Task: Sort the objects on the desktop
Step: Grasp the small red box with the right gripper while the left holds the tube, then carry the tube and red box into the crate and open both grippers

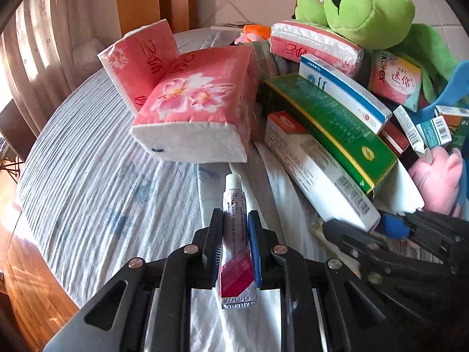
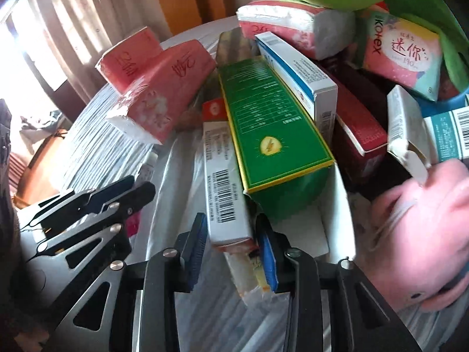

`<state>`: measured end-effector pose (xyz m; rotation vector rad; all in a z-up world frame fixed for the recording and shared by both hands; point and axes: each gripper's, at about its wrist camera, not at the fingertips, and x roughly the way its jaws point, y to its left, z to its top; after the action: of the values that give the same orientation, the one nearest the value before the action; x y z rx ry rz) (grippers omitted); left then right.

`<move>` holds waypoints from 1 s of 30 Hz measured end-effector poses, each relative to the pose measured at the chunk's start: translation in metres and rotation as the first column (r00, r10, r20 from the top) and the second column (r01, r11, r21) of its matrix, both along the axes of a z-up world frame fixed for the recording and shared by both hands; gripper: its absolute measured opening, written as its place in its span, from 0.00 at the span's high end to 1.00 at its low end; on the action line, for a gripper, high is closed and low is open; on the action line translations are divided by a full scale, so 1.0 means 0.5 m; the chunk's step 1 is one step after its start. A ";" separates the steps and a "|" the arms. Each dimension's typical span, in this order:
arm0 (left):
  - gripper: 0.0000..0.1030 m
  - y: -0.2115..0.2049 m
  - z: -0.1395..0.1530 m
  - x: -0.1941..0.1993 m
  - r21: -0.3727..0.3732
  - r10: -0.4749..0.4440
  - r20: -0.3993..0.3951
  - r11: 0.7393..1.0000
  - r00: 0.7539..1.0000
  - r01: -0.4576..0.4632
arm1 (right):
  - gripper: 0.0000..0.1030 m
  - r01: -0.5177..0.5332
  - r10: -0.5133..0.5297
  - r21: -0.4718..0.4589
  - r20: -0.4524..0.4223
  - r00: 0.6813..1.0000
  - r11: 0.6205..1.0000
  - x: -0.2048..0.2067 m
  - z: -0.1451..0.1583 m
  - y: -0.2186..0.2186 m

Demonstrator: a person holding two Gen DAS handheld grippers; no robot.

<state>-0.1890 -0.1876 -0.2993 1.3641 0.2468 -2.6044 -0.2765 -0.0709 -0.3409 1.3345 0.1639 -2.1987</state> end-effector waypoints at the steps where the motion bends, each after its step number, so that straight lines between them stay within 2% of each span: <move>1: 0.84 0.002 -0.001 0.000 -0.002 0.001 0.002 1.000 1.000 -0.001 | 0.65 0.001 -0.001 0.002 -0.001 1.000 1.000 -0.008 -0.003 0.002; 2: 0.84 0.003 0.001 0.003 -0.002 0.002 0.002 1.000 1.000 -0.002 | 0.66 0.006 -0.006 -0.008 0.004 1.000 1.000 -0.014 -0.007 0.001; 3: 0.84 0.004 0.003 0.004 -0.003 0.003 0.002 1.000 1.000 -0.003 | 0.75 0.016 -0.016 -0.011 0.015 1.000 1.000 -0.019 -0.009 0.003; 6: 0.84 0.010 0.025 0.020 -0.011 0.003 -0.017 1.000 1.000 -0.003 | 0.76 0.022 -0.020 -0.044 0.039 0.999 0.999 -0.007 0.010 0.024; 9: 0.84 0.017 0.054 0.032 -0.012 0.002 -0.046 1.000 0.999 -0.003 | 0.78 -0.003 0.004 -0.061 0.014 1.000 0.998 0.032 0.054 0.058; 17: 0.84 0.066 0.175 0.034 -0.049 -0.025 -0.163 0.999 0.986 0.017 | 0.78 -0.037 0.017 -0.132 -0.148 0.989 0.991 0.072 0.221 0.113; 20: 0.84 0.115 0.231 0.043 -0.073 -0.057 -0.210 0.996 0.976 0.043 | 0.78 -0.023 -0.010 -0.148 -0.216 0.976 0.989 0.079 0.273 0.120; 25: 0.84 0.189 0.315 0.045 -0.104 -0.127 -0.294 0.989 0.947 0.101 | 0.78 0.024 -0.087 -0.199 -0.318 0.944 0.980 0.104 0.374 0.201; 29: 0.84 0.264 0.381 0.044 -0.131 -0.206 -0.362 0.977 0.909 0.169 | 0.78 0.085 -0.171 -0.227 -0.395 0.903 0.970 0.126 0.447 0.275; 30: 0.84 0.291 0.402 0.043 -0.139 -0.235 -0.383 0.971 0.893 0.196 | 0.78 0.111 -0.203 -0.237 -0.413 0.888 0.965 0.134 0.468 0.302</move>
<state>-0.1674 -0.0423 -0.0984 0.8595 0.0206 -3.0204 -0.2095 0.0802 -0.1070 0.7495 -0.0125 -2.5479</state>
